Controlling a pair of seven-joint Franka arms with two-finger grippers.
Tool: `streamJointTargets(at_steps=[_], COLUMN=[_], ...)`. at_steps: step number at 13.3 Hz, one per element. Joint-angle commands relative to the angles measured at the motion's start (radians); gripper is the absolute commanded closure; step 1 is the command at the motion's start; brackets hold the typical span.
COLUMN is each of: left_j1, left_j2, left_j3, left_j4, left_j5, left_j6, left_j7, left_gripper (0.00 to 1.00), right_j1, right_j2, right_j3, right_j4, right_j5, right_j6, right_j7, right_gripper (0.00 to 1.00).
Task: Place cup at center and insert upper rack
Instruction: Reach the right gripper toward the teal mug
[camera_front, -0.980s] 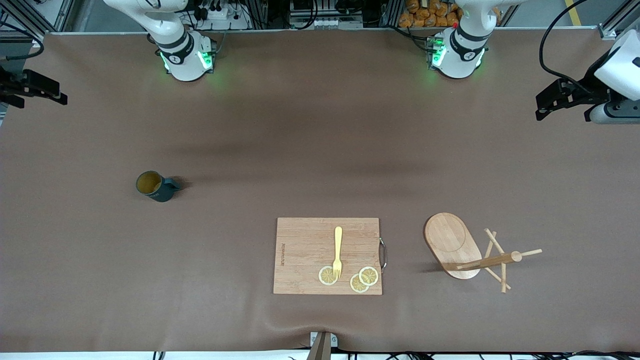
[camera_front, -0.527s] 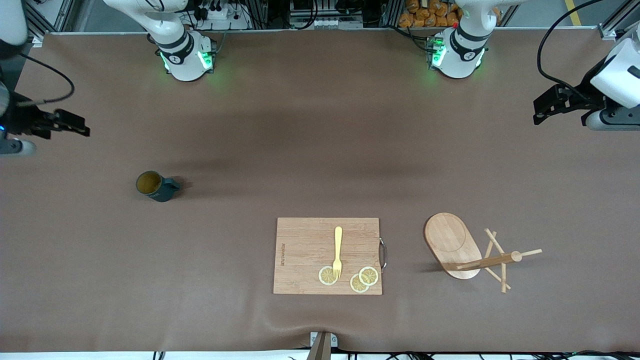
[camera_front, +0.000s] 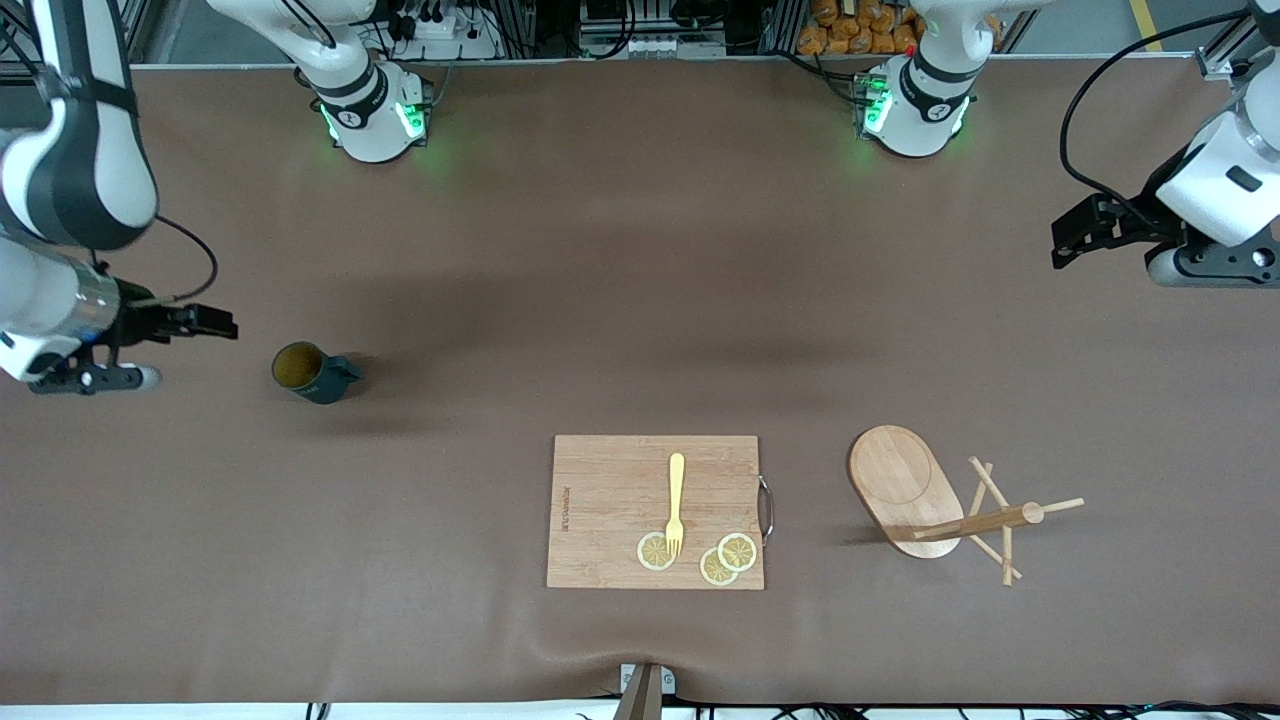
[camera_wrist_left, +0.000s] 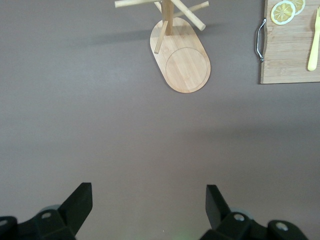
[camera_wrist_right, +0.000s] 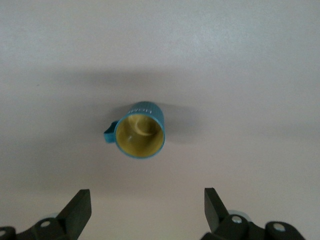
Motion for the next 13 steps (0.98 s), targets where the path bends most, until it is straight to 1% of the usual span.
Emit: streamJointTargets(at_steps=[1, 2, 3, 5, 6, 9, 11, 13], left_j1=[0.003, 0.003, 0.003, 0.003, 0.003, 0.001, 0.003, 0.003], left_j2=[0.002, 0.003, 0.003, 0.003, 0.003, 0.002, 0.002, 0.002], left_j3=[-0.008, -0.008, -0.008, -0.008, -0.008, -0.009, -0.017, -0.02], left_j4=[-0.012, -0.014, -0.017, -0.024, -0.029, -0.038, -0.04, -0.041], left_j5=[0.005, 0.005, 0.005, 0.005, 0.005, 0.005, 0.005, 0.005], left_j6=[0.019, 0.019, 0.019, 0.025, 0.025, 0.032, 0.032, 0.032], left_j7=[-0.003, -0.003, -0.003, -0.003, -0.003, -0.003, -0.003, -0.003], left_gripper=[0.0, 0.0, 0.0, 0.0, 0.0, 0.0, 0.0, 0.0], right_j1=[-0.011, -0.011, -0.012, -0.014, -0.015, -0.026, -0.028, -0.029], right_j2=[0.079, 0.101, 0.107, 0.107, 0.107, 0.109, 0.116, 0.129], right_j3=[0.008, 0.006, 0.006, 0.006, 0.006, 0.005, 0.005, 0.005], right_j4=[0.008, -0.002, -0.035, -0.132, -0.164, -0.195, -0.221, -0.224], right_j5=[-0.014, -0.014, -0.022, -0.031, -0.031, -0.031, -0.031, -0.031], right_j6=[0.051, 0.076, 0.114, 0.23, 0.263, 0.277, 0.318, 0.323], right_j7=[0.0, -0.003, -0.005, -0.005, -0.005, -0.005, -0.005, -0.005], right_gripper=[0.0, 0.0, 0.0, 0.0, 0.0, 0.0, 0.0, 0.0])
